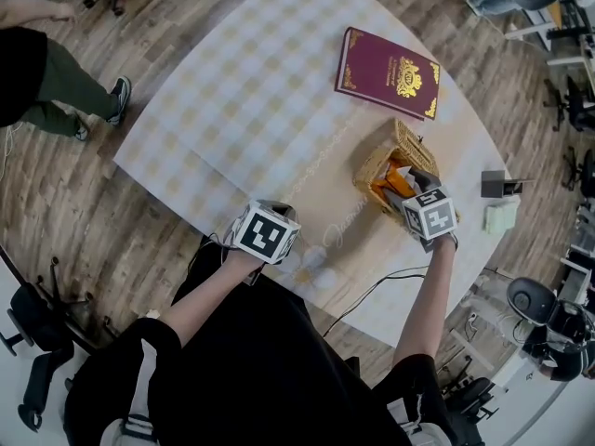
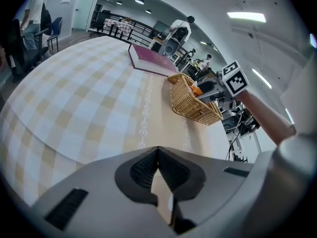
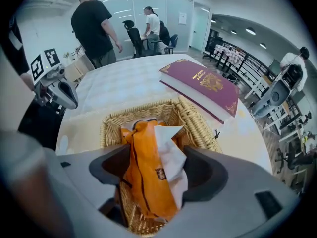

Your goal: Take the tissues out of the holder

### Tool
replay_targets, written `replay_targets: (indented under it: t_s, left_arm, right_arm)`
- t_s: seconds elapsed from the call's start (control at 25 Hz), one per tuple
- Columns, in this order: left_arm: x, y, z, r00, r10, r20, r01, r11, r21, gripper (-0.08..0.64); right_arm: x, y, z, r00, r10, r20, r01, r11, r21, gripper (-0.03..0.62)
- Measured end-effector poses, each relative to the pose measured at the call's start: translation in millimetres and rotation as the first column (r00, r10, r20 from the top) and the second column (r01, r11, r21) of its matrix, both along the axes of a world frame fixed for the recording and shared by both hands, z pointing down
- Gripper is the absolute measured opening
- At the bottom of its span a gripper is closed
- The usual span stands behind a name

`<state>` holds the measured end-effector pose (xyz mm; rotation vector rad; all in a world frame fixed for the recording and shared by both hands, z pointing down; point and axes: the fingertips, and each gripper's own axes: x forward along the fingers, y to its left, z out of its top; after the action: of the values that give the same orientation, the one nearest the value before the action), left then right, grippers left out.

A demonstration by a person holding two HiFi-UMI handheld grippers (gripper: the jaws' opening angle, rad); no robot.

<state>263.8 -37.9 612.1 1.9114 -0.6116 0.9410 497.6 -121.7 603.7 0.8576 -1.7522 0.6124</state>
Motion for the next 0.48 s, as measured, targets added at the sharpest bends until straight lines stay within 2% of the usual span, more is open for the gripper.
replay_targets:
  t_s: [0.2, 0.48]
  left_arm:
    - [-3.6, -1.3, 4.6, 1.000, -0.013, 0.005, 0.013, 1.000, -0.005, 0.000]
    - [-9.0, -1.1, 8.8, 1.000, 0.000, 0.017, 0.001, 1.000, -0.010, 0.000]
  right_arm:
    - [-5.2, 3.1, 2.9, 0.998, -0.060, -0.021, 0.060, 0.998, -0.021, 0.291]
    - [-11.9, 3.3, 5.8, 0.998, -0.061, -0.005, 0.060, 0.998, -0.020, 0.211]
